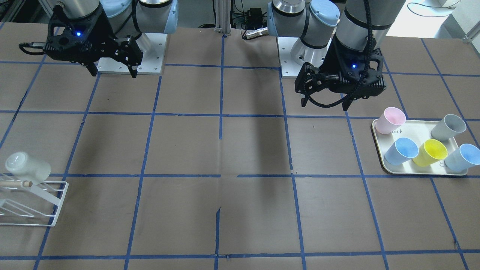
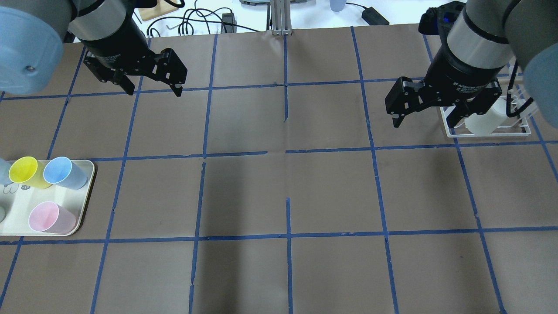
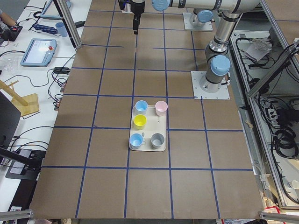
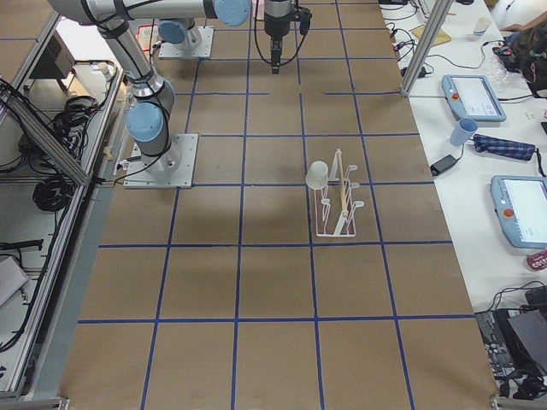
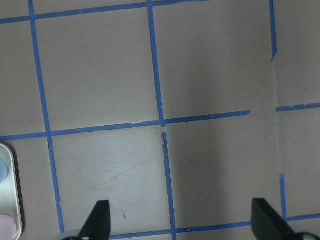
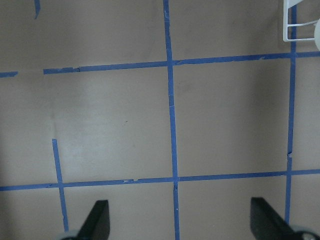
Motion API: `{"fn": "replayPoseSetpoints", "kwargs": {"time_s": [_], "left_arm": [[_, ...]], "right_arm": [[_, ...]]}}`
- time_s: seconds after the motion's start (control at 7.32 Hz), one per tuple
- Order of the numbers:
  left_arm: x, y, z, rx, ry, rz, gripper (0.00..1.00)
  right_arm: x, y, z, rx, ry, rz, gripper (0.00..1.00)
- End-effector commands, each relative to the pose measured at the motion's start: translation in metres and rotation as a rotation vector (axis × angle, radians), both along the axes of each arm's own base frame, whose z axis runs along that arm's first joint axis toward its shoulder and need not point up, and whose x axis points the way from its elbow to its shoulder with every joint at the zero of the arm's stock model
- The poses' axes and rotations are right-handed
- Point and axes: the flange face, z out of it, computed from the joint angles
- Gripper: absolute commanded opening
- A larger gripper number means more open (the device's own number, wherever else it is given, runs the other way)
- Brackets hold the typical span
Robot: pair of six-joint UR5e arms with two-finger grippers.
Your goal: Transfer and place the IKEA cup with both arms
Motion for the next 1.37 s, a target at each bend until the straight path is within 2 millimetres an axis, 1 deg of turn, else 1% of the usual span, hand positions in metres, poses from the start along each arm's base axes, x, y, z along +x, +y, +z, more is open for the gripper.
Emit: {"fn": "replayPoseSetpoints", "kwargs": {"time_s": [0.0, 0.27, 0.82, 1.23], "left_arm": [[-0.0003, -0.0001, 0.0001, 0.000, 0.003, 0.000, 1.00], [0.0006, 0.0002, 0.0008, -0.002, 0.002, 0.001, 1.00], [-0.0003, 0.0003, 0.0016, -0.004, 0.003, 0.000, 1.00], [0.0008, 0.0006, 0.0024, -0.005, 0.000, 0.002, 1.00]], "right_arm": [[0.0017, 0.0020, 0.0060, -0.010, -0.006, 0.001, 1.00], [0.0009, 0.0017, 0.0027, -0.005, 0.002, 0.001, 1.00], [0.0018, 0.0018, 0.0019, -0.004, -0.007, 0.002, 1.00], [-0.0017, -0.0003, 0.0019, -0.009, -0.006, -0.007, 1.00]]}}
